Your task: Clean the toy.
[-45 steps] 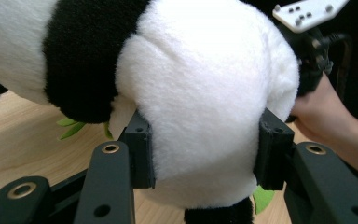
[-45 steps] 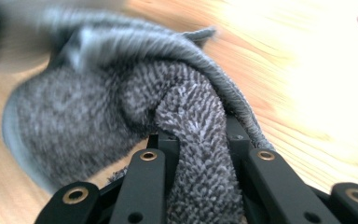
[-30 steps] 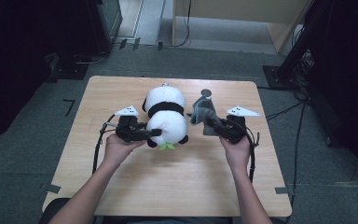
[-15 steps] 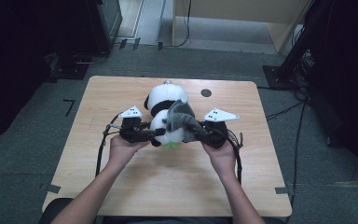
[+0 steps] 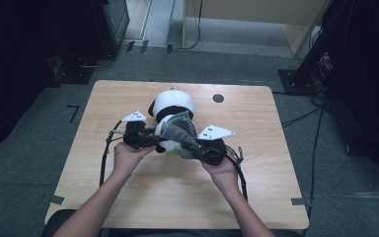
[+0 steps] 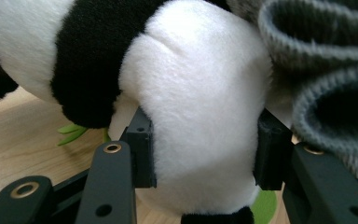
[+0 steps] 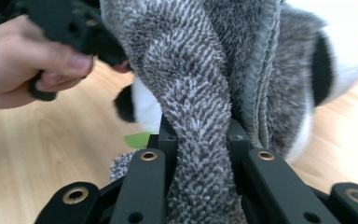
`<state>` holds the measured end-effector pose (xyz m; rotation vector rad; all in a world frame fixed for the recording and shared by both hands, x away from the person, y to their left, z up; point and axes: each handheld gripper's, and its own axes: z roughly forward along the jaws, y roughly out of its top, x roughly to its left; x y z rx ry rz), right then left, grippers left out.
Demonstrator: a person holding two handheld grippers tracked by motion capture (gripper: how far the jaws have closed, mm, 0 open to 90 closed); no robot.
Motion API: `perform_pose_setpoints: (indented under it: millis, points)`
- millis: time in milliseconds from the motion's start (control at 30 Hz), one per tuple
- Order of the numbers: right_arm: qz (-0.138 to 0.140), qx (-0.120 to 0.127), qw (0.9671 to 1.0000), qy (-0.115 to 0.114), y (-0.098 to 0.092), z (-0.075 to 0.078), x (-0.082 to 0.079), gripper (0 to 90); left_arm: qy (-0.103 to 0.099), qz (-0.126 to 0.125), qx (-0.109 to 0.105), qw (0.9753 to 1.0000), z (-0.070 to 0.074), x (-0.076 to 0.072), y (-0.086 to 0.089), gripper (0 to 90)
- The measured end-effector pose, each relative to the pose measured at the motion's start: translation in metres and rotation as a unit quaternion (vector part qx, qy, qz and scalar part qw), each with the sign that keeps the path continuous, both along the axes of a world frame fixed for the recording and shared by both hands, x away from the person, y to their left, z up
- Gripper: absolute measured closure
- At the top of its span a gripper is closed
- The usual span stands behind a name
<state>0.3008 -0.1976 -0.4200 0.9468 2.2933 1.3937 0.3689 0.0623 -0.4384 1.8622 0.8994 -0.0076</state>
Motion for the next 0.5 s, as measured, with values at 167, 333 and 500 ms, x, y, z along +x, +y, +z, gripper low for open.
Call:
perform_pose_setpoints:
  millis: [167,333,500]
  points:
    - [0.04,-0.035,0.9985,0.014,0.014,-0.013,-0.003,76.7,0.001,0.006,-0.016,0.9999,0.002,0.001,0.003,52.4]
    - [0.048,-0.043,0.9971,0.04,0.015,-0.029,0.004,77.0,0.005,0.007,-0.031,0.9995,0.004,0.002,0.007,52.4]
    - [0.039,-0.058,0.9963,0.05,0.009,-0.045,0.013,77.0,0.009,0.002,-0.04,0.9992,0.007,0.004,0.011,52.4]
